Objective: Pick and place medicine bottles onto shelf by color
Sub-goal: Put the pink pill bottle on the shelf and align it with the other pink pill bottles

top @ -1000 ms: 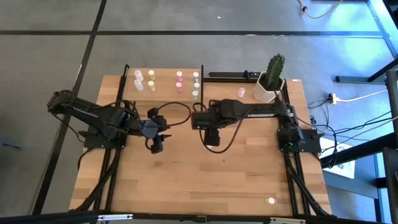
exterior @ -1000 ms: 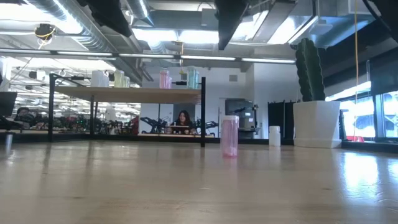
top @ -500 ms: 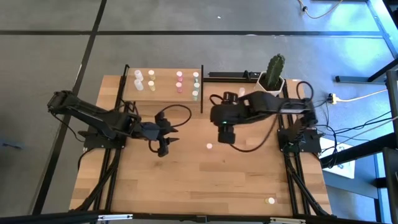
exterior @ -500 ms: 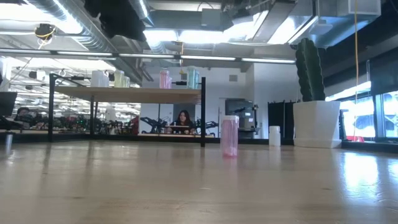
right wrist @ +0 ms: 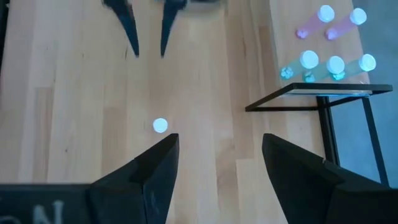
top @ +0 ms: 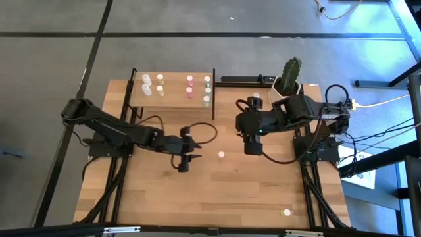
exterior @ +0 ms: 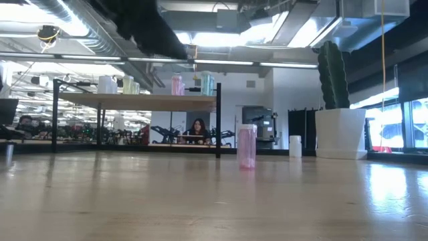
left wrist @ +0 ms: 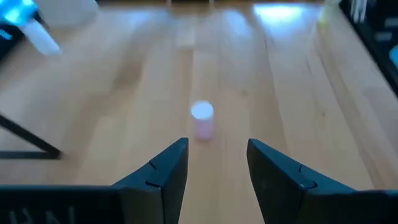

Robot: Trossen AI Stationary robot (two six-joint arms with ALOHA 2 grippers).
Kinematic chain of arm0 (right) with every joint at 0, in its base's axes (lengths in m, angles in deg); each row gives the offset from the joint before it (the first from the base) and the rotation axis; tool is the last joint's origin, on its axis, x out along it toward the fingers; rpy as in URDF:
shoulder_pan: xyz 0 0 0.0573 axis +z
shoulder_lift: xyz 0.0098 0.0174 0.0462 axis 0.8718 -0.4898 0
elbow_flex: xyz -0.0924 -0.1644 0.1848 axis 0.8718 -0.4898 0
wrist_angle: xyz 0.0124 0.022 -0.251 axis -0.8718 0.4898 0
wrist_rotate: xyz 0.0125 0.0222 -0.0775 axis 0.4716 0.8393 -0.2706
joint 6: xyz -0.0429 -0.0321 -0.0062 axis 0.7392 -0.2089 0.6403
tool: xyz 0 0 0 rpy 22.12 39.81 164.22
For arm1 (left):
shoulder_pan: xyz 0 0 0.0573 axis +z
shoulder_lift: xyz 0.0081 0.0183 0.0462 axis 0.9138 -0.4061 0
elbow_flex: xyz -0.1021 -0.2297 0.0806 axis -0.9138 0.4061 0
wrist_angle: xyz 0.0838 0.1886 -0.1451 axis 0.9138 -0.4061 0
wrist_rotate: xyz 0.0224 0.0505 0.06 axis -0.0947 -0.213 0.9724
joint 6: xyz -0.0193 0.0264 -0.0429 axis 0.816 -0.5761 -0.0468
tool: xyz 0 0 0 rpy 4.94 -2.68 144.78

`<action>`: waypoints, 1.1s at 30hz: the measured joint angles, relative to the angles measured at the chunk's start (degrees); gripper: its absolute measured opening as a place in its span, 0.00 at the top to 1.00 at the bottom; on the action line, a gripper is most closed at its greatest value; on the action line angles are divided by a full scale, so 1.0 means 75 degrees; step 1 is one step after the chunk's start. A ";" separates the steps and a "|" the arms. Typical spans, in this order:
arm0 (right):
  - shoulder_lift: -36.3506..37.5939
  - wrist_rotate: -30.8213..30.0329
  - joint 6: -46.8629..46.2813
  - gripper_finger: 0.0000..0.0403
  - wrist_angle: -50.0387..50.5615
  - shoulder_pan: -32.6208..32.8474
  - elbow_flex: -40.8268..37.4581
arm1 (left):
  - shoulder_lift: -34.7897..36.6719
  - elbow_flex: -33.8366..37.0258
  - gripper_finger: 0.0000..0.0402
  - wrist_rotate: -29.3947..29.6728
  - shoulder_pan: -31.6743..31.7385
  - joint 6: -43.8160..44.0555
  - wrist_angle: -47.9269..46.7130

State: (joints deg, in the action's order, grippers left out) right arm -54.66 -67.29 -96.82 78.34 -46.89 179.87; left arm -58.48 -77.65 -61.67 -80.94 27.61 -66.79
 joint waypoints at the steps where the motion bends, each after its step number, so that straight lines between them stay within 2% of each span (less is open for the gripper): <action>1: 0.0016 0.0003 0.0003 0.42 0.0000 0.0023 -0.0003 | -0.0218 -0.0093 0.61 -0.0204 0.0079 0.0003 -0.0024; 5: 0.0085 0.0058 0.0067 0.42 0.0003 0.0050 -0.0003 | -0.1029 -0.0507 0.61 -0.0849 0.0392 0.0112 -0.0008; 14: 0.0144 0.0435 0.0409 0.42 0.0003 0.0050 -0.0003 | -0.2222 -0.0659 0.61 -0.0912 0.0390 0.0318 0.0629; 21: 0.0138 0.0544 0.0345 0.42 0.0000 0.0047 -0.0003 | -0.2620 -0.0668 0.61 -0.0777 0.0133 0.0318 0.1024; 28: 0.0138 0.0542 0.0355 0.42 -0.0181 0.0047 -0.0003 | -0.2633 -0.0668 0.61 -0.0153 -0.0023 0.0287 0.1094; 33: 0.0138 0.0544 0.0351 0.42 -0.0400 0.0047 -0.0003 | -0.2633 -0.0668 0.61 -0.0106 -0.0014 0.0323 0.1192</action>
State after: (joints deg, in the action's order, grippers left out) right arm -53.62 -63.22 -94.19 75.33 -46.54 179.85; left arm -78.23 -82.66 -62.46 -81.04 30.03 -57.85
